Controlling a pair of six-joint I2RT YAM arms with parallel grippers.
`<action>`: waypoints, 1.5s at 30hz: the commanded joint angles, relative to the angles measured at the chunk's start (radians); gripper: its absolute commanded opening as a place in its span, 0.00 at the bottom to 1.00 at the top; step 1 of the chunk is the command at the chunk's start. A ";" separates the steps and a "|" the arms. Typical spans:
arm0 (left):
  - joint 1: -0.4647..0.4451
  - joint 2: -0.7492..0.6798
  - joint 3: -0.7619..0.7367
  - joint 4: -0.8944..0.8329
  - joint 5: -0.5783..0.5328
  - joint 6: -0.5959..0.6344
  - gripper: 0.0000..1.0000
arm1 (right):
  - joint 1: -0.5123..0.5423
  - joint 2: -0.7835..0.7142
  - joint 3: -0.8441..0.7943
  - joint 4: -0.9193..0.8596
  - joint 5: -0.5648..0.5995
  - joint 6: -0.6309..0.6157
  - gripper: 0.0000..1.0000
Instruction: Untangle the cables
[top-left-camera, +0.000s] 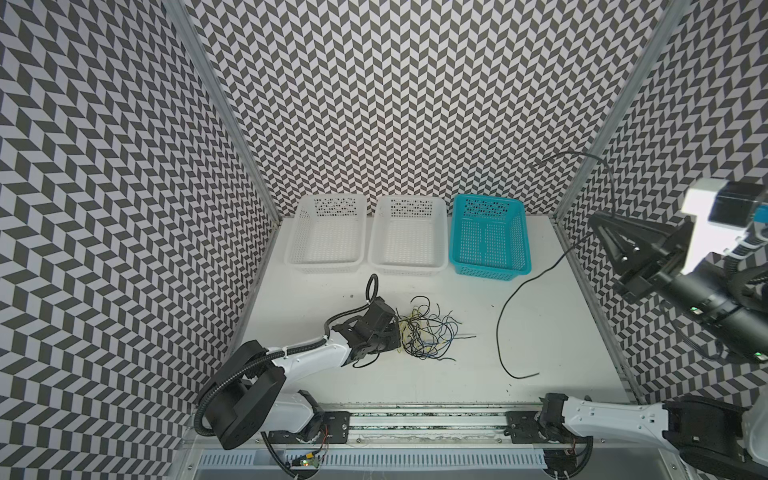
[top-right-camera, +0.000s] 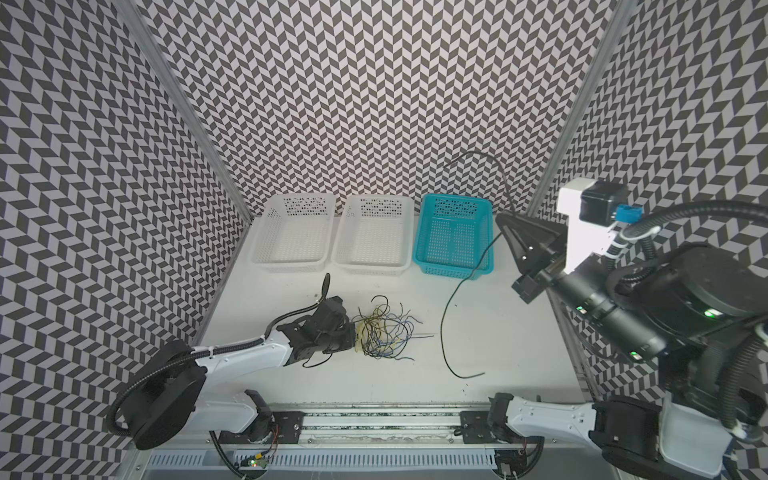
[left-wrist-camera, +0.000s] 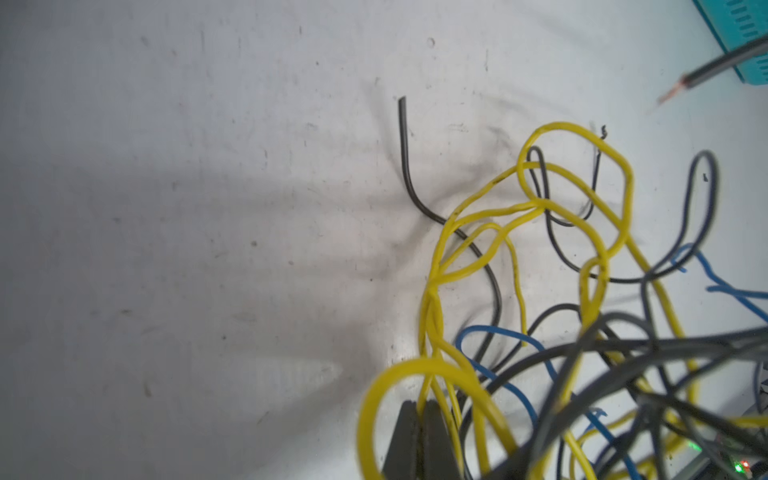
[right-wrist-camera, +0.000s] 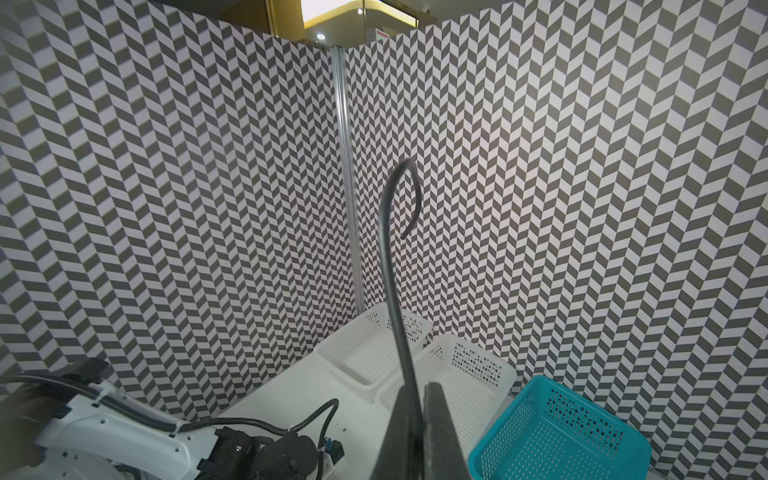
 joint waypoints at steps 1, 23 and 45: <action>-0.033 -0.024 0.009 -0.034 -0.034 0.028 0.00 | 0.002 -0.007 -0.041 0.114 0.066 -0.060 0.00; -0.117 -0.038 0.032 -0.014 -0.084 0.044 0.00 | -0.392 0.273 0.098 0.220 -0.145 -0.030 0.00; -0.157 -0.083 0.014 -0.057 -0.142 0.037 0.00 | -0.736 0.627 0.327 0.413 -0.284 0.191 0.00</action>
